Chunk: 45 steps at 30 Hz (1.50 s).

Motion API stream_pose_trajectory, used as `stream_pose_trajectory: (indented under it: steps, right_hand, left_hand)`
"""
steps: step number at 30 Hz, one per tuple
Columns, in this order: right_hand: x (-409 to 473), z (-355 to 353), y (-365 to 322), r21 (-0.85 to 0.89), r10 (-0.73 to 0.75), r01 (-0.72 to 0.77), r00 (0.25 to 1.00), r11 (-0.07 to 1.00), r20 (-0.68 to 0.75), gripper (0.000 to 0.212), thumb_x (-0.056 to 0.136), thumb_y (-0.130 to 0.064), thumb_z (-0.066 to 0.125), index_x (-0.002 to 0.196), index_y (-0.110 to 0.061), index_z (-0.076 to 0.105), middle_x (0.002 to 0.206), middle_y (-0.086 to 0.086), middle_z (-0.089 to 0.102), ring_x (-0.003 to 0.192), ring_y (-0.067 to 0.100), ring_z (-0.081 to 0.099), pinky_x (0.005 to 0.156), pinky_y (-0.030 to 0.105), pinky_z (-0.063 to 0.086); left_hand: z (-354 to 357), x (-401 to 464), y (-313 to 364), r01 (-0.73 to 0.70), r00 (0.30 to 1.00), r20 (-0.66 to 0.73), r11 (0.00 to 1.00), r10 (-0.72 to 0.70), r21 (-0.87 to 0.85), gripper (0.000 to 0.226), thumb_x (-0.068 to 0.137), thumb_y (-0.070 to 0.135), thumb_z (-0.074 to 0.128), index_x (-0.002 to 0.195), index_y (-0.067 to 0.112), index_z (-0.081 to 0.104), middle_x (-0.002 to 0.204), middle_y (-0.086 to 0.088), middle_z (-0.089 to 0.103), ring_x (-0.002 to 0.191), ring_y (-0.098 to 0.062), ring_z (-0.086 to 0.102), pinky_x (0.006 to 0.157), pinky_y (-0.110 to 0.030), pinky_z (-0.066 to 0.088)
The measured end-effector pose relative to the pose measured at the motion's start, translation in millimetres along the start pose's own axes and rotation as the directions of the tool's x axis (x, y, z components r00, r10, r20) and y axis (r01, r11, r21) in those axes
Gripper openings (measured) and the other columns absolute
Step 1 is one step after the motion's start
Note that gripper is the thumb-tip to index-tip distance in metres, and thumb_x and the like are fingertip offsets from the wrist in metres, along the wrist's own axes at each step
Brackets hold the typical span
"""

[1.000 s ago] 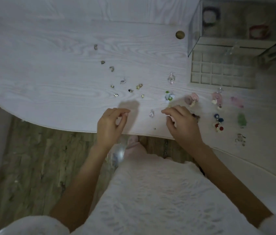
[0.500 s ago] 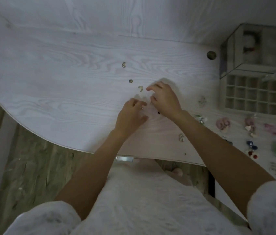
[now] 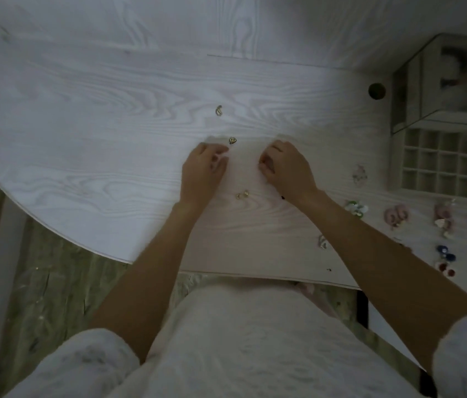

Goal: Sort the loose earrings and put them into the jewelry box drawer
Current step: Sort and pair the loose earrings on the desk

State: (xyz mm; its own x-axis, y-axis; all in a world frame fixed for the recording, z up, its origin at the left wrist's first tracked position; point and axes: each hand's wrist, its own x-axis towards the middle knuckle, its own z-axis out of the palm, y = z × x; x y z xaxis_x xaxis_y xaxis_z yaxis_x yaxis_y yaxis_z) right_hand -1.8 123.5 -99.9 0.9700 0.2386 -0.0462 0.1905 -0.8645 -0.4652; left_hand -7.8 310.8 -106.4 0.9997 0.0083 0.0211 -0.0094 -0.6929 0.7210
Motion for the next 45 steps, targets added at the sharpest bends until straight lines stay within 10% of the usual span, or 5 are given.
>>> stream_pose_trajectory:
  steps: [7,19,27,35,45]
  right_hand:
    - [0,-3,3,0.007,0.073,-0.073,0.997,0.997,0.007,0.006,0.085,-0.008,0.054,0.089,-0.003,0.055,0.088,0.013,0.058,0.072,0.027,0.053,0.06,0.028,0.033]
    - [-42,-14,-4,0.315,0.159,-0.1,0.973,0.944,-0.167,0.016,0.084,-0.005,0.061,0.1,-0.005,0.064,0.096,0.009,0.061,0.08,0.017,0.062,0.074,0.032,0.053]
    - [-169,-47,22,0.46,0.523,-0.412,0.841,0.786,-0.139,0.022,0.076,-0.011,0.074,0.09,-0.008,0.058,0.08,0.007,0.062,0.067,0.02,0.059,0.065,0.031,0.051]
    - [-257,-77,73,0.386,0.688,-0.58,0.678,0.717,-0.259,0.019,0.08,-0.008,0.069,0.098,-0.007,0.063,0.089,0.009,0.063,0.071,0.017,0.058,0.06,0.006,0.039]
    - [-314,-71,144,0.312,0.808,-0.747,0.561,0.587,-0.178,0.02,0.08,-0.007,0.067,0.1,-0.006,0.063,0.096,0.014,0.061,0.078,0.021,0.056,0.069,0.019,0.035]
  left_hand:
    - [11,73,-8,0.107,0.994,0.007,0.991,-0.108,0.078,0.051,0.087,0.024,0.06,0.133,0.01,0.044,0.119,-0.016,0.053,0.106,-0.028,0.052,0.09,-0.035,0.041]
    - [13,30,42,-0.071,0.989,0.125,0.991,0.084,-0.11,0.016,0.082,0.021,0.069,0.096,0.014,0.066,0.092,0.006,0.063,0.077,-0.003,0.059,0.067,-0.013,0.048]
    - [46,-72,81,-0.085,0.938,0.303,0.961,0.166,-0.265,0.019,0.08,0.02,0.073,0.095,0.014,0.064,0.087,0.005,0.068,0.073,-0.001,0.062,0.065,-0.014,0.05]
    - [108,-119,150,-0.265,0.794,0.462,0.909,0.395,-0.321,0.016,0.082,0.022,0.07,0.096,0.016,0.067,0.093,0.001,0.066,0.073,0.001,0.055,0.067,-0.011,0.047]
    - [210,-165,232,-0.494,0.56,0.713,0.861,0.422,-0.122,0.021,0.085,0.017,0.064,0.104,0.008,0.064,0.099,-0.012,0.065,0.093,-0.026,0.06,0.079,-0.033,0.043]
